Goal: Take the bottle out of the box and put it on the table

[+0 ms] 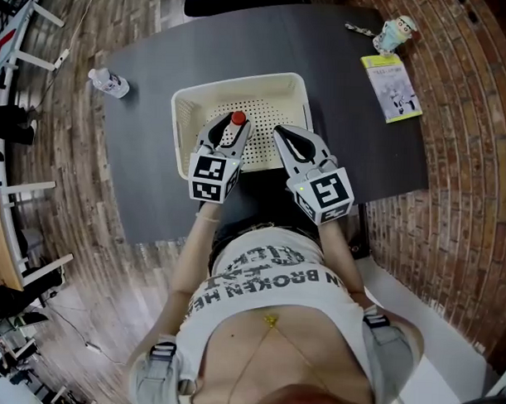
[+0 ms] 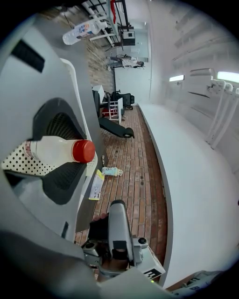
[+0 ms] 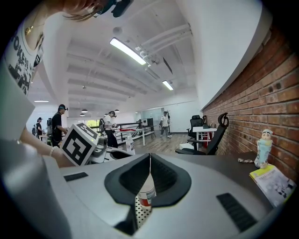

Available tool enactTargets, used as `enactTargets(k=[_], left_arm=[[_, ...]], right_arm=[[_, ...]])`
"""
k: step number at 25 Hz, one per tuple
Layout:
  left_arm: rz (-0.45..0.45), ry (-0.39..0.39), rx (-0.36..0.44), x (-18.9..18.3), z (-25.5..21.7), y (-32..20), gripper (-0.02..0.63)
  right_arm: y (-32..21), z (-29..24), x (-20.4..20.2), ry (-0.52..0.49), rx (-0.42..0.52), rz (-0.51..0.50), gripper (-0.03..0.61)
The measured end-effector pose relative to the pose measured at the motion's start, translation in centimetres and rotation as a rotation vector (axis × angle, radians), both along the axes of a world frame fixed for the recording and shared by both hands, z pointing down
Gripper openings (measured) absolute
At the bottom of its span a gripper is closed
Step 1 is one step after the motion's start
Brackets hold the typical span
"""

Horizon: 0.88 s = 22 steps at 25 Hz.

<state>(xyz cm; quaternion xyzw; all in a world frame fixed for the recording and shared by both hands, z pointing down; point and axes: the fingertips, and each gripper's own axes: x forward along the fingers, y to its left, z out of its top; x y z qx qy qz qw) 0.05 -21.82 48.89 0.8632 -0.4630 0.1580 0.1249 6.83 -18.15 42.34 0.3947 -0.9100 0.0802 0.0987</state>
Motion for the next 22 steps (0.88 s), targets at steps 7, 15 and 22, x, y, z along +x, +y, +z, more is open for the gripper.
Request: enactTargets(k=[7, 15, 22], left_arm=[[-0.005, 0.015, 0.007, -0.2, 0.1, -0.1, 0.144], [0.010, 0.002, 0.039, -0.3, -0.4, -0.2, 0.144], [-0.003, 0.017, 0.052, -0.5, -2.3, -0.1, 0.144]], right_arm=[[0.4, 0.2, -0.3, 0.009, -0.001, -0.013, 0.009], [0.8, -0.1, 0.2, 0.018, 0.002, -0.019, 0.010], [1.4, -0.3, 0.7, 0.024, 0.013, -0.038, 0.009]])
